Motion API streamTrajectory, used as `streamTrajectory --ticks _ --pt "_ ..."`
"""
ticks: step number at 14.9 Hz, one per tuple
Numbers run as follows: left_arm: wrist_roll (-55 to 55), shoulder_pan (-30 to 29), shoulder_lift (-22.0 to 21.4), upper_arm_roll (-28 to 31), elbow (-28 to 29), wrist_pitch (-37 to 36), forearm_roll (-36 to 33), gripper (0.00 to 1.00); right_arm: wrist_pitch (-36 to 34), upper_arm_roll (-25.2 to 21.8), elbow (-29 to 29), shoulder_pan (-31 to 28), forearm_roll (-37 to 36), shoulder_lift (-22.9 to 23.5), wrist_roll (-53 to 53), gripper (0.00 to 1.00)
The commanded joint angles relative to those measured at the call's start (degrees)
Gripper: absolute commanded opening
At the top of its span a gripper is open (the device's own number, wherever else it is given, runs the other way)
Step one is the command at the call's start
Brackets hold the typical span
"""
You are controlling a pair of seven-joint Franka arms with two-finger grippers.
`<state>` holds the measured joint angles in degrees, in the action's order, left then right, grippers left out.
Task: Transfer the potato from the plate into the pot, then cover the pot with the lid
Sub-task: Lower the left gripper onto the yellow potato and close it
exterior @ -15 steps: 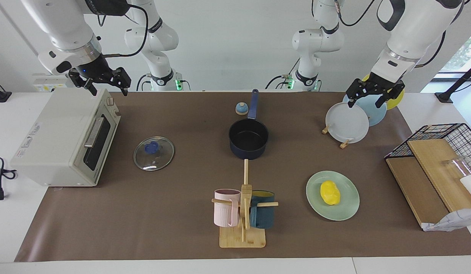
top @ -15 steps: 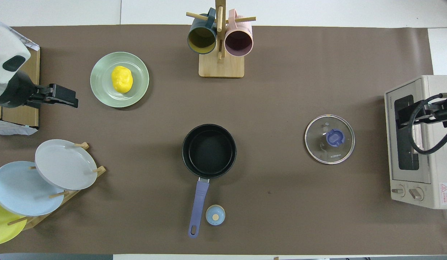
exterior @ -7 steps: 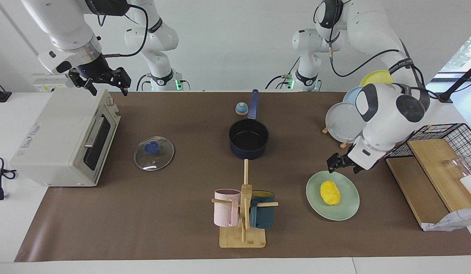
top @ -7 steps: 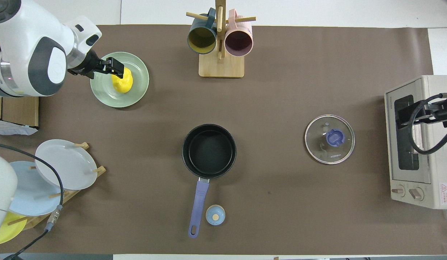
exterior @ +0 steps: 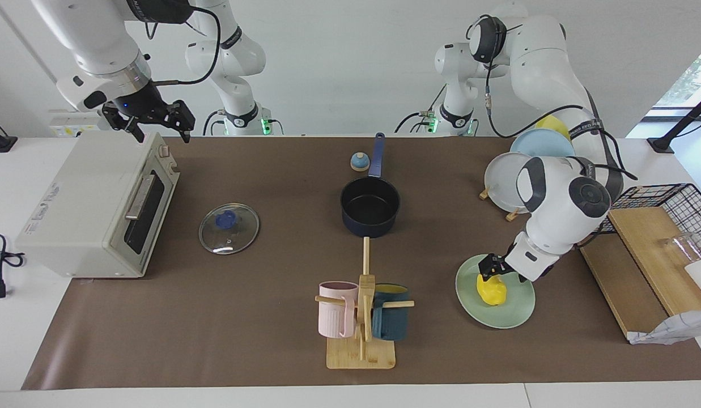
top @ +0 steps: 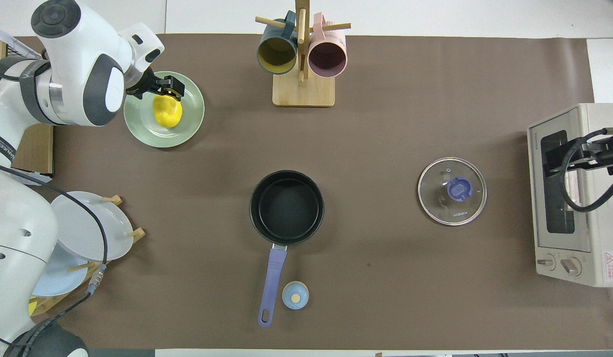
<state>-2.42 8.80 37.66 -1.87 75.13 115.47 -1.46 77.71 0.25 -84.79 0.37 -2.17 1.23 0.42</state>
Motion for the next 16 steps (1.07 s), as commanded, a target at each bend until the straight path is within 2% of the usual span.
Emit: streamTrajectory --ticks 1,5,10,11,12,13,14,16 --pt "-2.0 0.6 -0.7 0.7 3.4 3.9 -2.0 1.0 1.1 0.2 -1.5 -0.6 1.1 -1.1 0.8 1.0" --pt "-3.8 0.7 -1.9 0.7 8.0 9.3 -2.1 1.0 1.1 0.2 -1.5 -0.6 1.1 -1.1 0.8 1.0" --pt "-3.9 0.6 -2.5 0.7 9.8 10.3 -2.2 1.0 1.1 0.2 -1.5 -0.6 1.1 -1.1 0.8 1.0" --pt "-3.9 0.6 -2.6 0.7 10.0 10.3 -2.2 0.94 1.1 0.2 -1.5 -0.5 1.1 -1.1 0.8 1.0" --pt "-3.8 0.4 -2.8 0.7 10.0 10.3 -2.2 0.76 1.1 0.2 -1.5 -0.6 1.1 -1.1 0.8 1.0" --pt "-3.7 0.3 -2.8 0.6 10.1 10.0 -2.2 0.33 1.1 0.2 -1.5 -0.5 1.1 -1.1 0.8 1.0" --pt "-3.7 0.2 -2.9 0.6 10.2 9.9 -2.2 0.0 1.1 0.2 -1.5 -0.5 1.1 -1.1 0.8 1.0" --pt "-3.9 0.2 -2.9 0.6 9.9 8.9 -2.0 0.0 1.1 0.2 -1.4 -0.5 1.1 -1.1 0.8 1.0"
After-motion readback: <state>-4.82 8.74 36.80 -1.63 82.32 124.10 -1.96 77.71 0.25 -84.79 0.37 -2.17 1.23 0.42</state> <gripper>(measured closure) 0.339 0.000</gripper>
